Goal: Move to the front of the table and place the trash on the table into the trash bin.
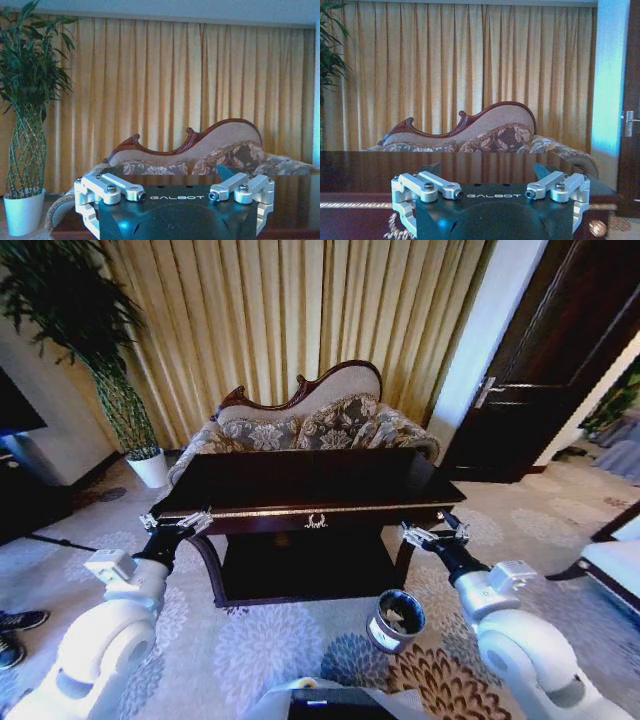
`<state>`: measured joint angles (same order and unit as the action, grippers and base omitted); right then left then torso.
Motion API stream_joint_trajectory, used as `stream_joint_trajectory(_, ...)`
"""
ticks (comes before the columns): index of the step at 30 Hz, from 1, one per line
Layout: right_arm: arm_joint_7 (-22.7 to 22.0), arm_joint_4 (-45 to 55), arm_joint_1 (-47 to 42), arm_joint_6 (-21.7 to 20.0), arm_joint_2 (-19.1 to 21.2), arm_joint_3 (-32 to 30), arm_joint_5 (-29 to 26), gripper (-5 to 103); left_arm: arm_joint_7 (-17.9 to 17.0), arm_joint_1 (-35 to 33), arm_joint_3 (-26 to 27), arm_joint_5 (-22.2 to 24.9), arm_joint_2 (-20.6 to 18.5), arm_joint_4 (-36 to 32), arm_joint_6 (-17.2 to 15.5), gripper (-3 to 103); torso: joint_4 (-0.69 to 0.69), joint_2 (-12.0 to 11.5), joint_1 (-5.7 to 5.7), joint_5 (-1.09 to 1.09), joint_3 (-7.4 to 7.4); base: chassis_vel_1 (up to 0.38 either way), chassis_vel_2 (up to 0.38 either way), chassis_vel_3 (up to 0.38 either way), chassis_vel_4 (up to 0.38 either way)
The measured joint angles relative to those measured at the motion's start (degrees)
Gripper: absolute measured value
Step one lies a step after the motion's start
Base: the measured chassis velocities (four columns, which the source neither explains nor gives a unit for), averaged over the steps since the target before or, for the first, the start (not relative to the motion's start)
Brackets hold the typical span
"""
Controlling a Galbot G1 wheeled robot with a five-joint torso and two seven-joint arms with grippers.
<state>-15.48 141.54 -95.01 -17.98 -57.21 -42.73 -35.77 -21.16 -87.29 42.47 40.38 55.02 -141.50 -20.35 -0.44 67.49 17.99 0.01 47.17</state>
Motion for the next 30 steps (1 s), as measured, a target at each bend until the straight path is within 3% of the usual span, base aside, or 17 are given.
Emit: stream_joint_trajectory(30, 0.10, -0.02, -1.05, 0.54, -0.70, 0.00, 0.43, 100, 0.09, -0.86, -0.05, -0.13, 0.40, -0.78, -0.20, 100, 0.01, -0.01, 0.03, -0.01, 0.01, 0.340, -0.344, -0.346, 0.334)
